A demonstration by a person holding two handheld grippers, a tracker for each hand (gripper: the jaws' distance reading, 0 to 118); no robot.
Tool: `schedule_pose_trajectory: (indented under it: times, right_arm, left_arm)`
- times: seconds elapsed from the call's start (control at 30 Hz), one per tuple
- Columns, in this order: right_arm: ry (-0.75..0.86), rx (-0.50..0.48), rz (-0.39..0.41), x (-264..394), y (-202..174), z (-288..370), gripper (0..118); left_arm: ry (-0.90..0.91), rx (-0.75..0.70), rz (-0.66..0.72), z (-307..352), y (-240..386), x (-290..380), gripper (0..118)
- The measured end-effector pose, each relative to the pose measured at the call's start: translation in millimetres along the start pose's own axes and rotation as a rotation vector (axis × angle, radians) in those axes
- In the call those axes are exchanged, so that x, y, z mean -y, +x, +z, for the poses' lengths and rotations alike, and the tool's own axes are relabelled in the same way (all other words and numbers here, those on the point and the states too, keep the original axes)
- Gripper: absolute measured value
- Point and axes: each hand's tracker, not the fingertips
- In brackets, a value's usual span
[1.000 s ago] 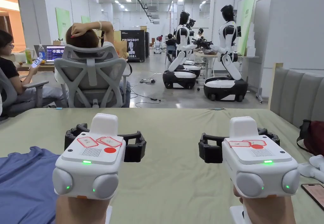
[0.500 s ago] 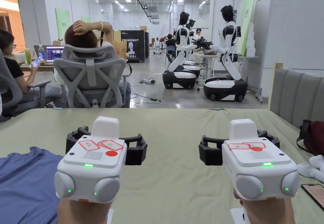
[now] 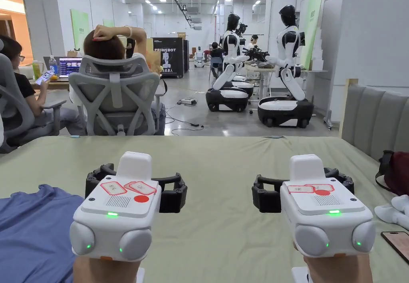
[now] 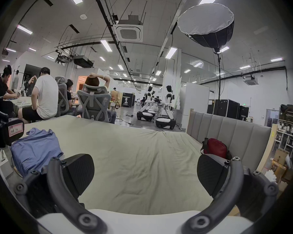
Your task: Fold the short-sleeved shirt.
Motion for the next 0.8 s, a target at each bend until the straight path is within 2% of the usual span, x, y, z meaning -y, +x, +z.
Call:
schedule_pose_trajectory:
  times: [0.03, 0.07, 0.1, 0.13, 0.17, 0.2, 0.27, 0.47, 0.53, 0.63, 0.8]
  right_arm:
    - [-0.001, 0.002, -0.004, -0.1, 0.6, 0.7, 118]
    - [-0.004, -0.005, -0.017, -0.8, 2.2, 2.0, 106]
    - [-0.009, -0.027, -0.030, -1.9, 3.9, 3.0, 81]
    - [-0.011, -0.035, -0.030, -3.0, 5.5, 3.5, 38]
    - [-0.016, -0.017, -0.019, -2.9, 4.9, 2.4, 2]
    - [-0.013, 0.072, 0.009, -3.2, 8.5, 6.9, 0]
    - [0.004, -0.013, -0.015, -6.4, 14.4, 10.4, 0]
    - [-0.003, -0.015, 0.001, -8.5, 4.2, 5.9, 0]
    - [-0.001, -0.041, -0.008, -12.2, -6.9, 3.4, 0]
    - [0.000, -0.121, 0.006, -18.1, -42.3, -5.5, 0]
    - [-0.003, -0.341, -0.007, -27.2, -117.9, -11.7, 0]
  left_arm:
    - [-0.001, 0.001, -0.002, 0.3, 0.2, 0.5, 116]
    - [0.001, 0.003, -0.004, 1.0, 0.4, 0.9, 104]
    - [0.007, 0.003, -0.010, 1.8, 0.7, 1.2, 81]
    - [0.015, -0.003, -0.022, 2.1, 0.9, 1.7, 41]
    - [0.010, -0.002, -0.037, 0.7, 1.2, 1.4, 1]
    - [0.005, 0.031, -0.036, 4.1, 0.6, 3.0, 0]
    - [0.004, 0.026, -0.018, 1.3, -6.5, 6.0, 0]
    - [0.004, -0.002, -0.022, -2.1, -14.6, 7.6, 0]
    - [-0.005, -0.085, -0.010, 1.2, -30.6, 7.7, 0]
    - [-0.017, -0.144, 0.007, 8.4, -65.8, 10.3, 0]
    - [-0.058, -0.331, 0.046, 27.9, -135.3, 15.7, 0]
